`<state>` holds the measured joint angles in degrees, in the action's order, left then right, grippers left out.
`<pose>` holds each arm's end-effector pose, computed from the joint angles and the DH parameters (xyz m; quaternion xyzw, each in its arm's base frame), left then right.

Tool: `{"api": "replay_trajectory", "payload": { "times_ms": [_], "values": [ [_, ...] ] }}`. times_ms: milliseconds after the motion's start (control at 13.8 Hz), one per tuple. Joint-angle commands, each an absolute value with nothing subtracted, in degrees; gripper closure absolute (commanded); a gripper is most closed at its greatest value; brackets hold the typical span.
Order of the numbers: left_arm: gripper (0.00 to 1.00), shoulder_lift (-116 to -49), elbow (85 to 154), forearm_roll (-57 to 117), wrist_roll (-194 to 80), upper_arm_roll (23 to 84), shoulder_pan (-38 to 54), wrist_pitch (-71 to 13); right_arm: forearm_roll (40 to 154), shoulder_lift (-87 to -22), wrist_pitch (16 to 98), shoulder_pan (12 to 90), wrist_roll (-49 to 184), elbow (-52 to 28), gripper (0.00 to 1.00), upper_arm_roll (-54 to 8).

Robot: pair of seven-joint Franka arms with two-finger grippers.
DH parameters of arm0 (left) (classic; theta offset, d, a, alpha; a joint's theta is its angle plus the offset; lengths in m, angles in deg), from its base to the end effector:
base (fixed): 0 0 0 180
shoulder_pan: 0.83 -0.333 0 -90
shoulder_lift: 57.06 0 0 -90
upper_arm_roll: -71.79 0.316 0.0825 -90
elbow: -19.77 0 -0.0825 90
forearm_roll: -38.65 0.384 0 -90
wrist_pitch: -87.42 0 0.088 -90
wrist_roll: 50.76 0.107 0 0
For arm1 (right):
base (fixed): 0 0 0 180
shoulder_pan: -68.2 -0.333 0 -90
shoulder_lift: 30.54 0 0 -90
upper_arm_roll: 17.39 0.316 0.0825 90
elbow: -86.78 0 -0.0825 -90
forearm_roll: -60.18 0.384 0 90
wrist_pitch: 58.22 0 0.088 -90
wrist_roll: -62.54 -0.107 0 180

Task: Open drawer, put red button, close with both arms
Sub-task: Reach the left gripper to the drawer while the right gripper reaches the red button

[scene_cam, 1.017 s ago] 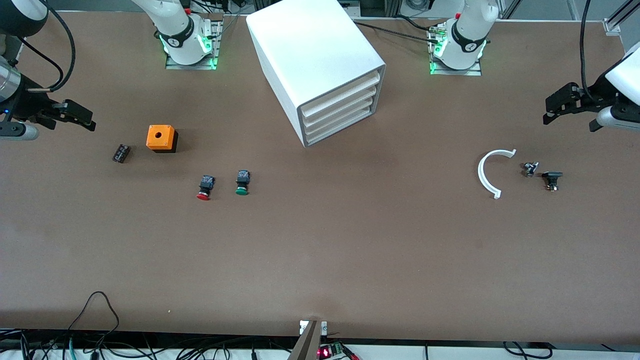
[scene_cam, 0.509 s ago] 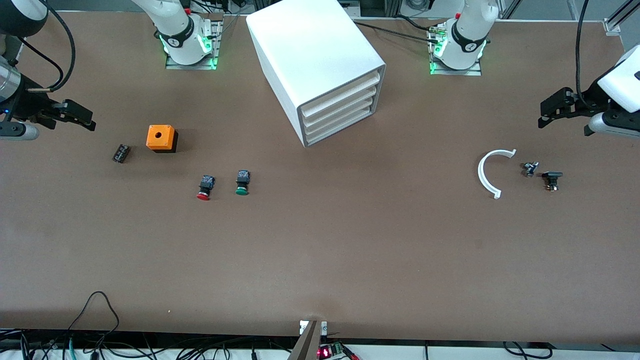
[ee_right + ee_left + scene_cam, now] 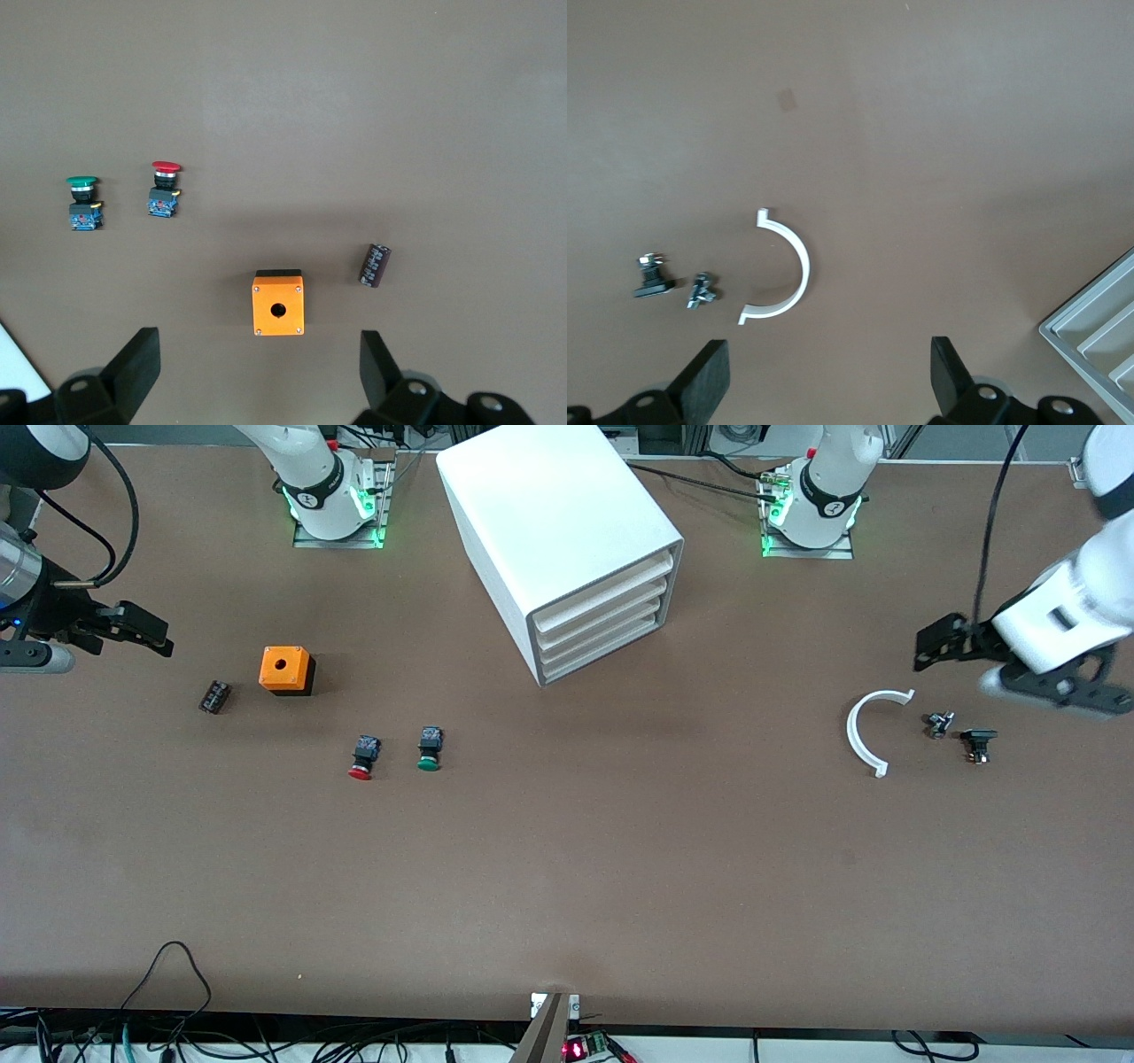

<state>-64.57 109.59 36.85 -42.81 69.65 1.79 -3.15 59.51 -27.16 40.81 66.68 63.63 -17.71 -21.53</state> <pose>0.5871 -0.0510 0.5518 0.9921 -0.1094 -0.0584 0.0197 0.5399 -0.0266 0.5501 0.9998 -0.0122 -0.0183 0.0030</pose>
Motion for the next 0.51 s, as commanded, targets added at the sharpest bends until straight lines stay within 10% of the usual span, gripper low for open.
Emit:
{"api": "replay_trajectory", "payload": {
  "times_ms": [0, 436],
  "values": [
    [0.0, -66.2, 108.1, 34.35, -42.32, 68.63, 1.89, -3.45, 60.1, -27.55, 40.74, 66.79, 63.51, -17.37, 0.0, -21.7],
    [0.0, -72.43, 114.51, 31.55, -42.32, 65.99, 2.42, -3.72, 59.83, -34.22, 47.07, 66.71, 61.58, -17.11, 0.0, -21.61]
  ]
}}
